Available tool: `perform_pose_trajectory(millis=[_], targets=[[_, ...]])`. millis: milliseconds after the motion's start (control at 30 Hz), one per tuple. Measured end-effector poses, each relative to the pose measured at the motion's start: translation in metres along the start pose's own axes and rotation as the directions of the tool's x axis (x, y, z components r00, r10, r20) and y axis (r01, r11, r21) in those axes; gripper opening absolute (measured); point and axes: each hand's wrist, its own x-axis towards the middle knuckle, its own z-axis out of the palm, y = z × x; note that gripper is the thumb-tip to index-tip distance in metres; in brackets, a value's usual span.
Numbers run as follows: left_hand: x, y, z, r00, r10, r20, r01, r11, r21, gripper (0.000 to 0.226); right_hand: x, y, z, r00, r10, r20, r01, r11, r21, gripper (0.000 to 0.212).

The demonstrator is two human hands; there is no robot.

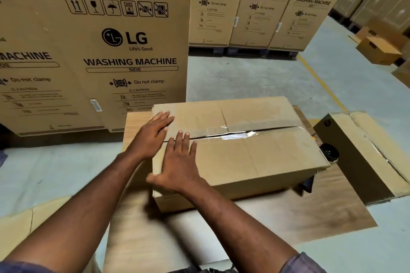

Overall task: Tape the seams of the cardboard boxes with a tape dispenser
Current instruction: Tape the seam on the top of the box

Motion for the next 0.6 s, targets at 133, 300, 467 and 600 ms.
perform_pose_trajectory(millis=[133, 300, 467, 600], targets=[[-0.039, -0.008, -0.004, 0.966, -0.160, -0.205, 0.127, 0.978, -0.164, 0.048, -0.005, -0.013, 0.009, 0.994, -0.104, 0.028, 0.105, 0.994, -0.032, 0.121], [-0.089, -0.009, -0.006, 0.922, -0.180, -0.343, 0.174, 0.984, -0.050, 0.050, -0.023, -0.013, 0.008, 0.971, -0.202, 0.127, 0.207, 0.978, -0.029, 0.115], [-0.131, 0.012, 0.021, 0.917, -0.105, -0.385, 0.162, 0.979, 0.120, 0.042, -0.045, 0.033, -0.010, 0.935, -0.249, 0.252, 0.264, 0.964, -0.030, 0.108], [-0.144, 0.052, 0.059, 0.929, -0.036, -0.369, 0.122, 0.970, 0.212, 0.046, -0.063, 0.096, -0.027, 0.944, -0.274, 0.182, 0.284, 0.958, -0.033, 0.095]])
